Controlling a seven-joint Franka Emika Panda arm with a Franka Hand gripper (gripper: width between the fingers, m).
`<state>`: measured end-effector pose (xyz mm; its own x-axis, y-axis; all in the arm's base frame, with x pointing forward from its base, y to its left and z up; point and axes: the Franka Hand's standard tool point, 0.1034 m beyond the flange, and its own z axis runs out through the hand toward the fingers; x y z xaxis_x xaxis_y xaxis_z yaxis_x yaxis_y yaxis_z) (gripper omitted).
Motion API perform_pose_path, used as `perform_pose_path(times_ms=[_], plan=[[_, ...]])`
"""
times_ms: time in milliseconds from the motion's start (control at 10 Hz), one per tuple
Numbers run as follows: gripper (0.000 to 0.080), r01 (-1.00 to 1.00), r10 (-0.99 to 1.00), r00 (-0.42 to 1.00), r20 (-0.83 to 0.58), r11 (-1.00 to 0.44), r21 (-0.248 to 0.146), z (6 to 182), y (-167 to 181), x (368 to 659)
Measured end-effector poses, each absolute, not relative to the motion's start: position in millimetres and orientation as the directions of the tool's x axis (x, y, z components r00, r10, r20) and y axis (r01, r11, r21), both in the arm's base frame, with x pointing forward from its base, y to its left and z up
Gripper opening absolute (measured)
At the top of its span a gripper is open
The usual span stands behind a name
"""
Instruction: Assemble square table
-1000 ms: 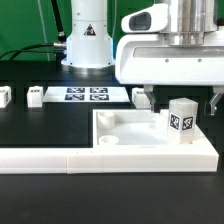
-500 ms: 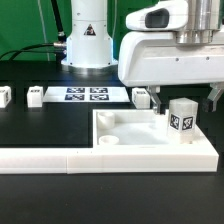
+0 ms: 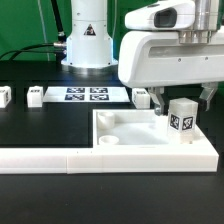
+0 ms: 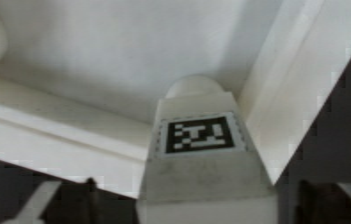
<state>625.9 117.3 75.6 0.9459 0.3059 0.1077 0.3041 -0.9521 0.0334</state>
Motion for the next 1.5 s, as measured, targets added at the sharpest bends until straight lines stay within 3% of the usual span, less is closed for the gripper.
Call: perform_pose_path(times_ms=[100, 200, 500, 1000, 1500], plan=[[0.0392, 0.304, 0.306, 0.946, 0.108, -0.952, 0.033, 75.6, 117.2, 625.8], [0.0290, 0.299, 0.300, 0.948, 0.108, -0.954, 0.033, 75.6, 117.0, 625.9], [0.0290, 0.232, 0.233, 0.966, 0.110, -0.973, 0.025, 75.6, 117.0, 625.9], [0.0291, -0.246, -0.250, 0.963, 0.101, -0.968, -0.046, 74.7, 118.3, 624.7], [0.0291, -0.708, -0.714, 0.697, 0.069, -0.700, -0.091, 74.7, 117.3, 624.5]])
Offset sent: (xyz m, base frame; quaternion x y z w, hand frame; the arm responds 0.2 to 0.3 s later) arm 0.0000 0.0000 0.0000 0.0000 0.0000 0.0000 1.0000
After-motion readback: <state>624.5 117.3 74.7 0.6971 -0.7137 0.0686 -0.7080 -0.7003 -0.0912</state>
